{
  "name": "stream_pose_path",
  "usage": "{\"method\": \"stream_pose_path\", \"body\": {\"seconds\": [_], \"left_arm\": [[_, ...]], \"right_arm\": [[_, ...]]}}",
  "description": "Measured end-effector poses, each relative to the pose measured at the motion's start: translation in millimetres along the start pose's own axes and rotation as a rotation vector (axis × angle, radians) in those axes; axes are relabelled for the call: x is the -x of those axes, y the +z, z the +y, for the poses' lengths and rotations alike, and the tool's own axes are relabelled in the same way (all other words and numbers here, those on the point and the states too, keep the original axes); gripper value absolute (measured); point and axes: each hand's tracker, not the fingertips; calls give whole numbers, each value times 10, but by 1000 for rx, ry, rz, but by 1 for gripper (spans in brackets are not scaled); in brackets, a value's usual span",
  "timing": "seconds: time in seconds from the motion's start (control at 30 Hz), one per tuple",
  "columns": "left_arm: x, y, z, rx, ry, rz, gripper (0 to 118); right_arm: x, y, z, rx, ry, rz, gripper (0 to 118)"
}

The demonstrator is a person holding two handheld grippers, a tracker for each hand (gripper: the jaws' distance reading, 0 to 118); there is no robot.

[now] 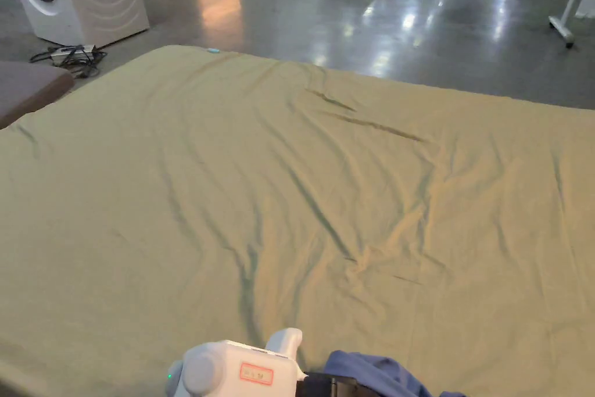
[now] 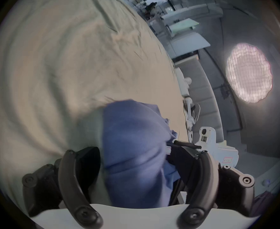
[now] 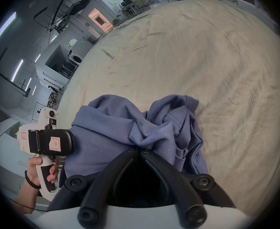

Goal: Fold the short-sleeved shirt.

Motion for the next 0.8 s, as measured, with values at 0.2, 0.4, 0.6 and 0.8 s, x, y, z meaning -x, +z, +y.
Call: {"method": "stream_pose_path", "body": {"seconds": [0.2, 0.4, 0.6, 0.8], "left_arm": [[-257, -53, -85, 10, -69, 170, 40], [-271, 494, -169, -170, 71, -66, 29], [49, 1619, 79, -340, 89, 43, 29], [706, 2854, 479, -477, 152, 247, 29]], "right_arm": [[-3, 171, -79, -29, -29, 52, 1], [23, 671, -299, -127, -52, 97, 1], [-22, 889, -447, -127, -4, 55, 1], [-47, 798, -494, -70, 17, 23, 1]]}}
